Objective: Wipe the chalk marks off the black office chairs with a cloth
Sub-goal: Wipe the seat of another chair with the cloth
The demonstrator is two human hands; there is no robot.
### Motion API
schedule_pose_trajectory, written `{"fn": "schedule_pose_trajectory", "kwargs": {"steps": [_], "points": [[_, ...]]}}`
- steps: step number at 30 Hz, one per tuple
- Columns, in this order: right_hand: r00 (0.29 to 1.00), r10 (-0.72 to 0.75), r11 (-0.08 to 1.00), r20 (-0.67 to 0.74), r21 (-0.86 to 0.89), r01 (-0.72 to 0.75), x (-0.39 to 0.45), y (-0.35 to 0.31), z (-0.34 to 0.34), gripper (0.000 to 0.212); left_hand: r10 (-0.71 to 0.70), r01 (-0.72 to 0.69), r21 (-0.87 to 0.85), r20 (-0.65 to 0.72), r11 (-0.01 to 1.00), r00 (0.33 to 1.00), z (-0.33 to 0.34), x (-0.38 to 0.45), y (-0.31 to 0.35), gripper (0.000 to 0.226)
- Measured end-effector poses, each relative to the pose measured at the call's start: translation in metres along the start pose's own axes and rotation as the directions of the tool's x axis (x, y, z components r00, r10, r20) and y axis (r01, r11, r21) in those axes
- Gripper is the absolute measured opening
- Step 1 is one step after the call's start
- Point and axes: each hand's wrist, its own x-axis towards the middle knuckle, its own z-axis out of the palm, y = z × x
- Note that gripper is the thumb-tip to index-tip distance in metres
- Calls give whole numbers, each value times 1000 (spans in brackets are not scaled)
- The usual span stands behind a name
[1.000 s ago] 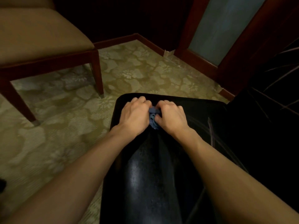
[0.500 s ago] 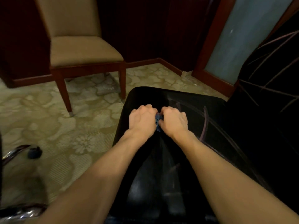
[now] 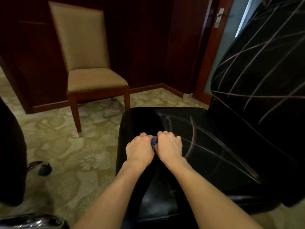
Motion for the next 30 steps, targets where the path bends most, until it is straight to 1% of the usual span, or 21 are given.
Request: {"fn": "schedule_pose_trajectory", "kwargs": {"steps": [6, 9, 11, 13, 16, 20, 22, 26, 27, 30], "points": [[1000, -13, 1000, 3, -7, 13, -10, -1, -5, 18, 4, -3, 28, -32, 1000, 999, -3, -5, 4, 33], [999, -45, 999, 23, -19, 45, -27, 1, -10, 19, 43, -42, 27, -37, 999, 998, -4, -21, 4, 32], [997, -72, 997, 24, -27, 73, -42, 4, -16, 19, 75, -75, 11, -64, 997, 995, -6, -34, 3, 30], [996, -93, 995, 7, -20, 94, -58, 8, -21, 18, 97, -99, -30, -71, 995, 993, -8, -45, 1, 28], [992, -116, 993, -51, -1, 117, -88, 9, -21, 13, 119, -121, -73, -29, 990, 992, -15, -66, -2, 24], [992, -105, 993, -68, 39, 108, -124, 10, -21, 19, 189, -189, 5, -18, 982, 982, -23, -104, 1, 24], [989, -123, 991, -80, 49, 127, -140, 12, -26, 21, 211, -210, -50, 1, 976, 978, -25, -117, -2, 24], [975, -198, 980, -102, 15, 200, -154, 24, -31, 21, 195, -161, -290, 92, 943, 976, -32, -116, -13, 20], [974, -204, 978, -101, 21, 207, -155, 25, -31, 21, 205, -170, -295, 94, 940, 974, -33, -114, -14, 20], [978, -191, 981, -88, 22, 194, -157, 24, -32, 20, 300, -281, -192, 78, 940, 951, -33, -114, -10, 20]]}}
